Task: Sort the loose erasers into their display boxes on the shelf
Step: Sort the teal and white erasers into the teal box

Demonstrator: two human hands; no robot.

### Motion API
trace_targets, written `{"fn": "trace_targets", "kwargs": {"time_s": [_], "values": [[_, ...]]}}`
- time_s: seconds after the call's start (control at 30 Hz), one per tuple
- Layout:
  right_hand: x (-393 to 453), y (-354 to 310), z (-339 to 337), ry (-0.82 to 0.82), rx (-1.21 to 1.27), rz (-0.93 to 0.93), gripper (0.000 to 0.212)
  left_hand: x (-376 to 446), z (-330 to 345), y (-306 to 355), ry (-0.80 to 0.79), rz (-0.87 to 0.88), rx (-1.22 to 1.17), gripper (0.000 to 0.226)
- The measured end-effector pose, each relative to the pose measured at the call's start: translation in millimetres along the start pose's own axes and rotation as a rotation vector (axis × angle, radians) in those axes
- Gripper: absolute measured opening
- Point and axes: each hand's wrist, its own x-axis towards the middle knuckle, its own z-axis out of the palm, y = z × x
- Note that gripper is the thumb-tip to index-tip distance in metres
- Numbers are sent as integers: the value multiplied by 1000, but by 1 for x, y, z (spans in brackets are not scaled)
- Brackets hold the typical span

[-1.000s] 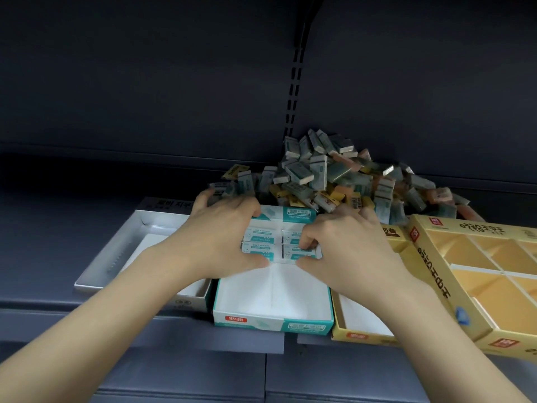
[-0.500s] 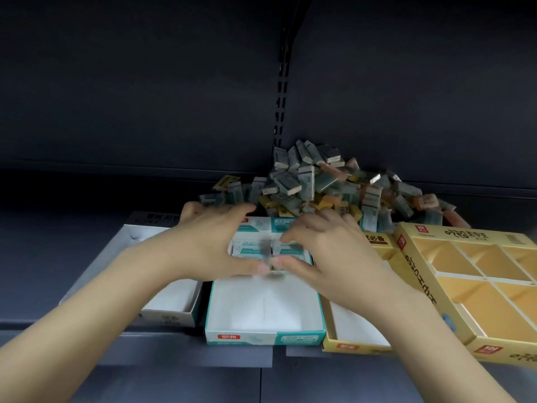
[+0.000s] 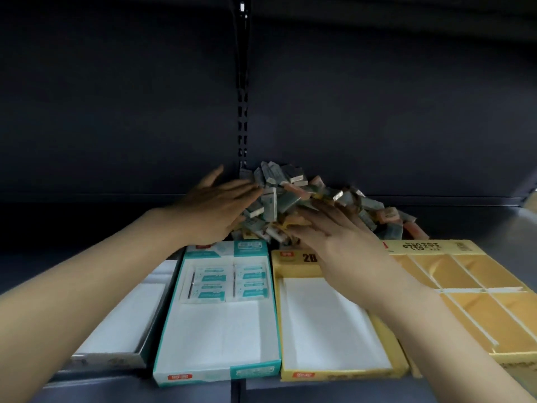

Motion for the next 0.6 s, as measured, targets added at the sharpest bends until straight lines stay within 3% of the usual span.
{"fn": "trace_targets", "kwargs": {"time_s": [0.17, 0.33, 0.6], "values": [[4, 6, 4, 16, -6, -39, 56, 2, 7, 7, 71, 30, 22, 74], [28, 7, -6, -122, -72, -108, 72, 2, 15, -4, 504, 70, 37, 51], [65, 4, 4, -284, -77, -270, 75, -23, 16, -16, 603, -28, 11, 35]]}}
